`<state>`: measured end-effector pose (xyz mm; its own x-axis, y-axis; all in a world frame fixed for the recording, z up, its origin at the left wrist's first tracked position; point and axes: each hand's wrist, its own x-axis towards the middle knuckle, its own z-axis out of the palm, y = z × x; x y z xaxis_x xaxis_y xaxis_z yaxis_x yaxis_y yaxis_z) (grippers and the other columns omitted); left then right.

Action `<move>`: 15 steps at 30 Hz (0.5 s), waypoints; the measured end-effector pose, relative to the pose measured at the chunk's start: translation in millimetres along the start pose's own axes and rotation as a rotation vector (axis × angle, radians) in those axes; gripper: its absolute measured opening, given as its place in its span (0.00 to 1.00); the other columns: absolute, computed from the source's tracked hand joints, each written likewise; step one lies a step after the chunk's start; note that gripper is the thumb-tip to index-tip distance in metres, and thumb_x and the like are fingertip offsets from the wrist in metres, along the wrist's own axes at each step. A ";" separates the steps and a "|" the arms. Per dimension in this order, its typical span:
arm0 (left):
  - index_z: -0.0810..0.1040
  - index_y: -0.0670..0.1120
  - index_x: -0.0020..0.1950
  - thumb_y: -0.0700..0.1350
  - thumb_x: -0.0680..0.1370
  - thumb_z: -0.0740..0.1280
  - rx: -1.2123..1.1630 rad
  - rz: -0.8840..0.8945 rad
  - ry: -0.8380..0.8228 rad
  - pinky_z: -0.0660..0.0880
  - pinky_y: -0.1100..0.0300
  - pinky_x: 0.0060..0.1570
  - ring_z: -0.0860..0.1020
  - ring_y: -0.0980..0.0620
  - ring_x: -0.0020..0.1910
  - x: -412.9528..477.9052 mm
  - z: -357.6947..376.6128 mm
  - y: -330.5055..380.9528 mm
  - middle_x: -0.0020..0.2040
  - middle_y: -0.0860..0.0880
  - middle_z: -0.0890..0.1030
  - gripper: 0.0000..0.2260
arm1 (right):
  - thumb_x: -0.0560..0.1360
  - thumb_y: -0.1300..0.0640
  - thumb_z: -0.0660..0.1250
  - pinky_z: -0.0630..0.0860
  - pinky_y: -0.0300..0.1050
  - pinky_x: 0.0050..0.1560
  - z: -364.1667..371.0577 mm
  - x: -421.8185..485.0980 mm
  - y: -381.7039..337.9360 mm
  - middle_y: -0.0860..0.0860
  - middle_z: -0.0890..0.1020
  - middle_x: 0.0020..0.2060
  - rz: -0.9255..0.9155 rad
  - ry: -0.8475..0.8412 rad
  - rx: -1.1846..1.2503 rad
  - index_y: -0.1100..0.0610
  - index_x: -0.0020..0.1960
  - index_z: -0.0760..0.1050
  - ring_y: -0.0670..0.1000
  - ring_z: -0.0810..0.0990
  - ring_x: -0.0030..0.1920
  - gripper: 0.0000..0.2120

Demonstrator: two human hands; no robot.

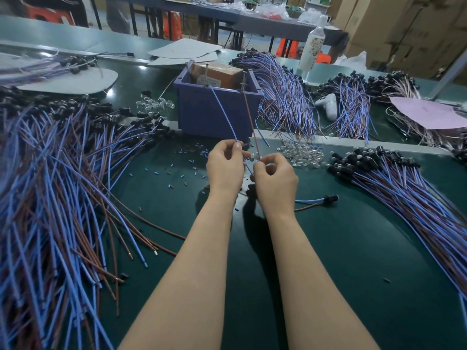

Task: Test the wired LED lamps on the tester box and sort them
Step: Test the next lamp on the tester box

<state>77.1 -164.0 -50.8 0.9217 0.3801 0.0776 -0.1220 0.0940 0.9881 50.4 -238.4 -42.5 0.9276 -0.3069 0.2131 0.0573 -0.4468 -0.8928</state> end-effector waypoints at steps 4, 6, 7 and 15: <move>0.76 0.42 0.49 0.40 0.81 0.60 -0.002 0.035 0.032 0.73 0.62 0.40 0.75 0.56 0.32 -2.0 1.5 -0.7 0.35 0.51 0.79 0.06 | 0.73 0.60 0.63 0.75 0.52 0.50 0.9 0.9 -0.4 0.57 0.83 0.37 -0.001 0.009 -0.004 0.56 0.41 0.73 0.58 0.80 0.42 0.03; 0.75 0.42 0.49 0.40 0.81 0.60 -0.006 0.054 0.052 0.72 0.66 0.36 0.75 0.56 0.32 -3.3 2.0 -1.4 0.35 0.51 0.79 0.05 | 0.73 0.60 0.63 0.75 0.51 0.50 1.1 1.0 -0.4 0.57 0.83 0.37 0.001 0.013 -0.003 0.56 0.41 0.73 0.58 0.80 0.42 0.03; 0.75 0.42 0.48 0.40 0.81 0.60 -0.009 0.058 0.057 0.72 0.67 0.35 0.75 0.56 0.31 -3.9 2.1 -1.6 0.34 0.51 0.79 0.05 | 0.73 0.60 0.63 0.75 0.51 0.50 1.1 1.0 -0.5 0.57 0.83 0.37 0.004 0.012 -0.001 0.56 0.41 0.74 0.57 0.80 0.42 0.02; 0.75 0.42 0.48 0.40 0.81 0.60 -0.017 0.032 0.040 0.76 0.53 0.45 0.73 0.62 0.25 -1.8 1.0 -1.7 0.35 0.51 0.80 0.05 | 0.73 0.60 0.64 0.76 0.51 0.49 1.6 1.2 0.2 0.57 0.83 0.36 0.000 0.014 -0.001 0.55 0.41 0.73 0.57 0.80 0.41 0.03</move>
<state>76.0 -165.7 -52.5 0.9017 0.4199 0.1032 -0.1575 0.0966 0.9828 52.1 -237.5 -43.1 0.9223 -0.3189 0.2183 0.0564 -0.4478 -0.8923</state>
